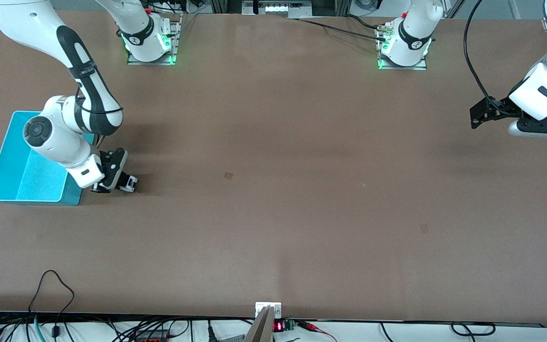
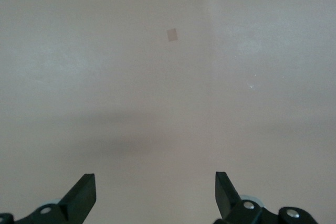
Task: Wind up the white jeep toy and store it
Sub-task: 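Lift the jeep with the right gripper over the turquoise bin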
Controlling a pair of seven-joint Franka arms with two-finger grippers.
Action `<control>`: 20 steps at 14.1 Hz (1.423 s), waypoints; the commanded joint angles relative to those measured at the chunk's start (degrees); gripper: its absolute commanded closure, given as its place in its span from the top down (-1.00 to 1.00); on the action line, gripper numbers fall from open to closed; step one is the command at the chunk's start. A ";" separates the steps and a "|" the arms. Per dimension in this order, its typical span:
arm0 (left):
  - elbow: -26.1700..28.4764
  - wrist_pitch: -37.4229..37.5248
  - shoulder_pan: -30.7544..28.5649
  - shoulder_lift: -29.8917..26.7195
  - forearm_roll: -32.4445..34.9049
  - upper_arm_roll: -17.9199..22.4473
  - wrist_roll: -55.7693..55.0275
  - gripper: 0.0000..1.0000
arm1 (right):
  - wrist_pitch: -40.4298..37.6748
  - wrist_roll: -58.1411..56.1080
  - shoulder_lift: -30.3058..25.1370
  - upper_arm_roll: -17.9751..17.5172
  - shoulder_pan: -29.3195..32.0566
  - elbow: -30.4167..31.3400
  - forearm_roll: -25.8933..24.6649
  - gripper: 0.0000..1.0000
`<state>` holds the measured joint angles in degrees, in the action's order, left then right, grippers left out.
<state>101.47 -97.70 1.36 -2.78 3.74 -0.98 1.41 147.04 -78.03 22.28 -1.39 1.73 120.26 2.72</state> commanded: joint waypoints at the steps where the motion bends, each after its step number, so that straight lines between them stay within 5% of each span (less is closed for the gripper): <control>1: -0.66 1.19 0.05 -0.56 -0.49 0.19 1.31 1.00 | -6.83 7.15 -1.89 -0.02 1.16 -4.40 1.14 -1.00; 8: -0.66 1.28 0.05 -0.56 -0.49 0.28 1.31 1.00 | -14.67 39.04 -8.30 3.66 3.36 -6.80 -0.25 -1.00; 20: -0.66 1.54 0.05 -0.56 -0.40 0.28 1.31 1.00 | -22.43 60.01 -9.98 16.59 3.63 -3.90 -7.55 -1.00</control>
<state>101.42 -97.30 1.36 -2.80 3.74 -0.97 1.43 123.71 -20.08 13.81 13.94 5.17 114.05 -3.16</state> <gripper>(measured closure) 0.000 0.502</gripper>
